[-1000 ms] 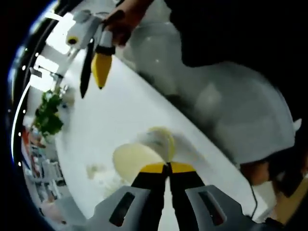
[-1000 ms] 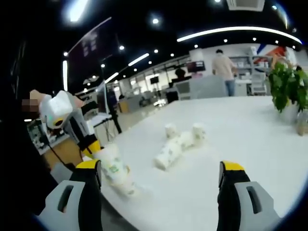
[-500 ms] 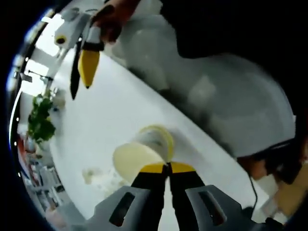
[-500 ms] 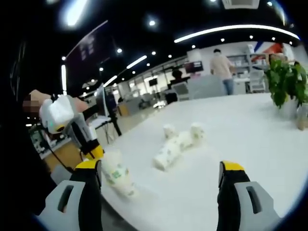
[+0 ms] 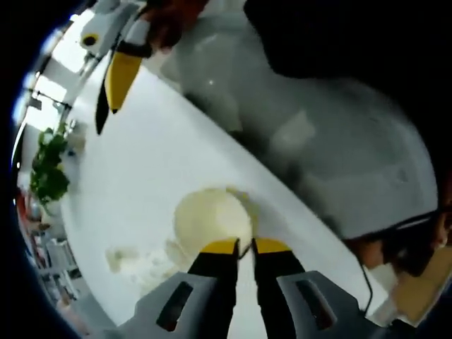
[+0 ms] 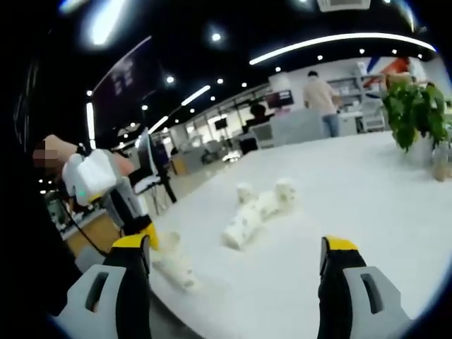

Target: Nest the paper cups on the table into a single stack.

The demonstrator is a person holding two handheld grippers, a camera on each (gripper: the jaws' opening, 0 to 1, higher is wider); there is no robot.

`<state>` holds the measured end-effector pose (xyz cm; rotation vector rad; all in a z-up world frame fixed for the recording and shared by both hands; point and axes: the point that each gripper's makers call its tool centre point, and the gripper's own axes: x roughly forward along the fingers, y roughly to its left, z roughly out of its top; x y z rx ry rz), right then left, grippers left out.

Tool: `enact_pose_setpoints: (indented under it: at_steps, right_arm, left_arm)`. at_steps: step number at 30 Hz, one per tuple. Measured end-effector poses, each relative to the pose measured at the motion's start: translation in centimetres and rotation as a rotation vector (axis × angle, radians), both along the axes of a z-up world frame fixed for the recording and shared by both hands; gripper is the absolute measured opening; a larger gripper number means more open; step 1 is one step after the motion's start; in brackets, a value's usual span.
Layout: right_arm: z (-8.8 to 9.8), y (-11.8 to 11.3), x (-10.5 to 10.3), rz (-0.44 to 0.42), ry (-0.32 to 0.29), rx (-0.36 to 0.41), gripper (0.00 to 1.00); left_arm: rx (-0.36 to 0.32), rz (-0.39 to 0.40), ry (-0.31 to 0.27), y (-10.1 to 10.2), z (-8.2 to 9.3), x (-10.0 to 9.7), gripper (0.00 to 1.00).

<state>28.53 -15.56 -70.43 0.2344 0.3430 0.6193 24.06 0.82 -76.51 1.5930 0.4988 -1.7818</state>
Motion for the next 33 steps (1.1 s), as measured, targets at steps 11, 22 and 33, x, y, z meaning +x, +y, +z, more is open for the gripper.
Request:
enact_pose_setpoints:
  at_steps: [11, 22, 33]
  right_arm:
    - [-0.1, 0.1, -0.2, 0.006, 0.004, -0.002, 0.97]
    - [-0.1, 0.3, -0.1, 0.011, 0.010, -0.004, 0.98]
    - [0.7, 1.3, 0.3, 0.053, 0.009, -0.049, 0.99]
  left_arm:
    - [-0.020, 0.031, 0.023, -0.4, -0.3, -0.2, 0.22]
    - [-0.088, 0.110, 0.051, -0.6, 0.6, -0.4, 0.27]
    - [-0.235, 0.263, 0.084, -0.3, 1.8, -0.3, 0.33]
